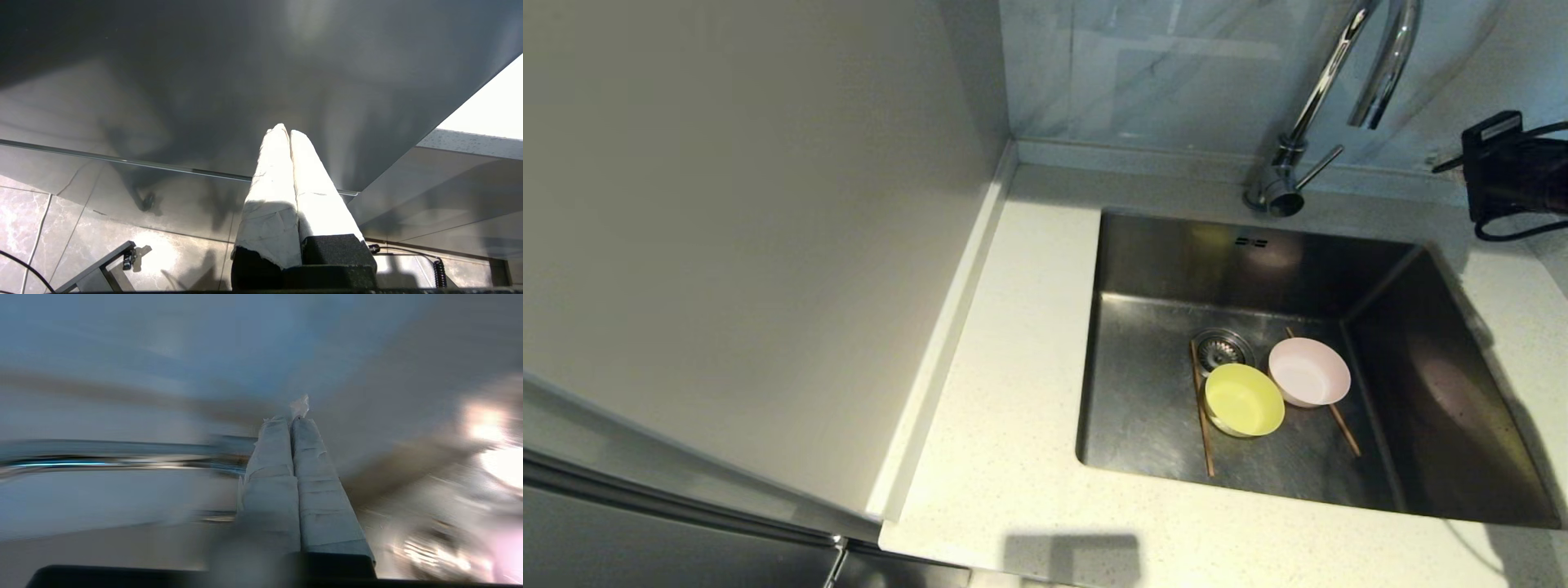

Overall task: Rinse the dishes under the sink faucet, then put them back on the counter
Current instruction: Turn on the faucet

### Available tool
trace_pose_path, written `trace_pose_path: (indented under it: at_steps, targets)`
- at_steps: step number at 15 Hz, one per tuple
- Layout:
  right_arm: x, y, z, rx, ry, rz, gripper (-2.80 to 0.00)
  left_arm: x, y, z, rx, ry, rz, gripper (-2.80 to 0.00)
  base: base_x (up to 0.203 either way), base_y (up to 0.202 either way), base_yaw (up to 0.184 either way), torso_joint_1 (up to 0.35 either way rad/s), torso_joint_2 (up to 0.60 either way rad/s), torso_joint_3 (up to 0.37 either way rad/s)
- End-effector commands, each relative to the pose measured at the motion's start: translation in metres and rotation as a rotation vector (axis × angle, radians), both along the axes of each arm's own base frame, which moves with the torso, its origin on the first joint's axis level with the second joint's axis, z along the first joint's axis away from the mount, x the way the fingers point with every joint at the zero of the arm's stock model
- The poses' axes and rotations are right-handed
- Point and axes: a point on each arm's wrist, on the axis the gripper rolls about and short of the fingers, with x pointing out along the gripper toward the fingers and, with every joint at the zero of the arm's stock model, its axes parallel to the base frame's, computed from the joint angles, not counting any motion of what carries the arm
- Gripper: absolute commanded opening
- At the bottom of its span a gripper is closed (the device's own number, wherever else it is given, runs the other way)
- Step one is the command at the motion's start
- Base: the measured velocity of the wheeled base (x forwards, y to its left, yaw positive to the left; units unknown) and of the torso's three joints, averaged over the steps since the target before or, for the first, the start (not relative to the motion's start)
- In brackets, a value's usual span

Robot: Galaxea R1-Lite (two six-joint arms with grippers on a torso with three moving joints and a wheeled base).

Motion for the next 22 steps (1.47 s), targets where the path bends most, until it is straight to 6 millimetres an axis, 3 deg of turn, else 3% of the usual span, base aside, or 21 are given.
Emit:
trace_pose_path:
  at_steps: [1, 5, 14, 22]
  targets:
    - [0.002, -0.006, 0.009, 0.049, -0.162, 0.105, -2.80, 0.000, 0.000, 0.000, -0.001, -0.004, 0.000, -2.80, 0.000, 0.000, 0.000, 0.000, 0.00, 0.000]
    - [0.013, -0.003, -0.005, 0.063, -0.187, 0.245, -2.80, 0.000, 0.000, 0.000, -0.001, -0.004, 0.000, -2.80, 0.000, 0.000, 0.000, 0.000, 0.00, 0.000]
    - [0.035, 0.038, -0.019, 0.047, -0.192, 0.478, -2.80, 0.000, 0.000, 0.000, -0.001, -0.004, 0.000, -2.80, 0.000, 0.000, 0.000, 0.000, 0.00, 0.000]
    - [0.045, 0.047, -0.017, 0.014, -0.251, 0.508, -2.80, 0.000, 0.000, 0.000, -0.001, -0.004, 0.000, -2.80, 0.000, 0.000, 0.000, 0.000, 0.00, 0.000]
